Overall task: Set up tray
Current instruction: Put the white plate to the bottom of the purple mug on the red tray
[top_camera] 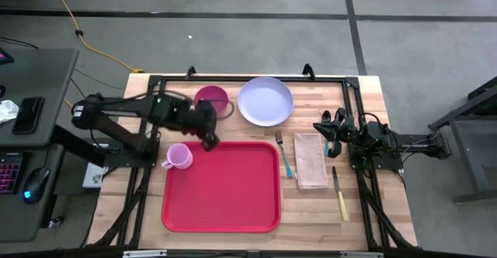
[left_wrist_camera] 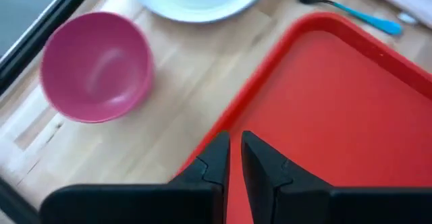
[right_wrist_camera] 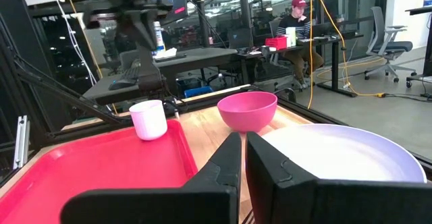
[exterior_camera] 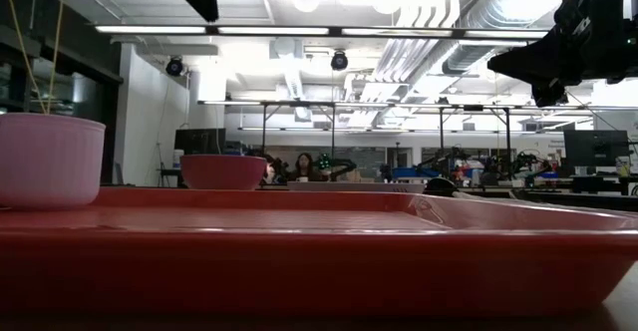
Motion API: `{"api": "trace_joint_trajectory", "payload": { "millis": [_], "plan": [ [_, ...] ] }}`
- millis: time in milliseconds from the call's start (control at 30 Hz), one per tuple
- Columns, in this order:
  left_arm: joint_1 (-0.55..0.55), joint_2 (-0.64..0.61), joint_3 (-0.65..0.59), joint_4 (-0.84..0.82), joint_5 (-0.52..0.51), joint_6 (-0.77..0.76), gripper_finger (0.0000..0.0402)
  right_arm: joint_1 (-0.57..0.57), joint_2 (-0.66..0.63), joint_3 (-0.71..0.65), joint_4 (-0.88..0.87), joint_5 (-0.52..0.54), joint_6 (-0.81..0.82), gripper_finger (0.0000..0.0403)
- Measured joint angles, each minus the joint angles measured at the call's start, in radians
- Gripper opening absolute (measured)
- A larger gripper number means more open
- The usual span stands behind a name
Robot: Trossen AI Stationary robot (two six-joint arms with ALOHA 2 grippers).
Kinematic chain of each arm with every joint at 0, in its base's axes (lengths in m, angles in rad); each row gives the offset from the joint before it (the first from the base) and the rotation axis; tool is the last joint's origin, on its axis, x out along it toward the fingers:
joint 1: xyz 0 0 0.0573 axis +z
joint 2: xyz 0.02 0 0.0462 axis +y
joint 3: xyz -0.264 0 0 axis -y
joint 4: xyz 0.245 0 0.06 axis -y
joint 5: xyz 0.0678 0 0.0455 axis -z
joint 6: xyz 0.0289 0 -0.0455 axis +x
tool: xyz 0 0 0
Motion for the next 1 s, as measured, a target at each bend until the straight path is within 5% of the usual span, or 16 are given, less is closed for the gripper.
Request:
{"api": "trace_joint_trajectory", "payload": {
  "millis": [567,1000],
  "plan": [
    [0.496,0.0,0.0,0.001,0.173,0.043,0.0069,0.0,0.0,0.0,0.0,0.0,0.0,0.0],
    [0.707,0.046,0.0,0.0,0.181,0.118,0.0069,0.0,0.0,0.0,0.0,0.0,0.0,0.0]
  ]
}}
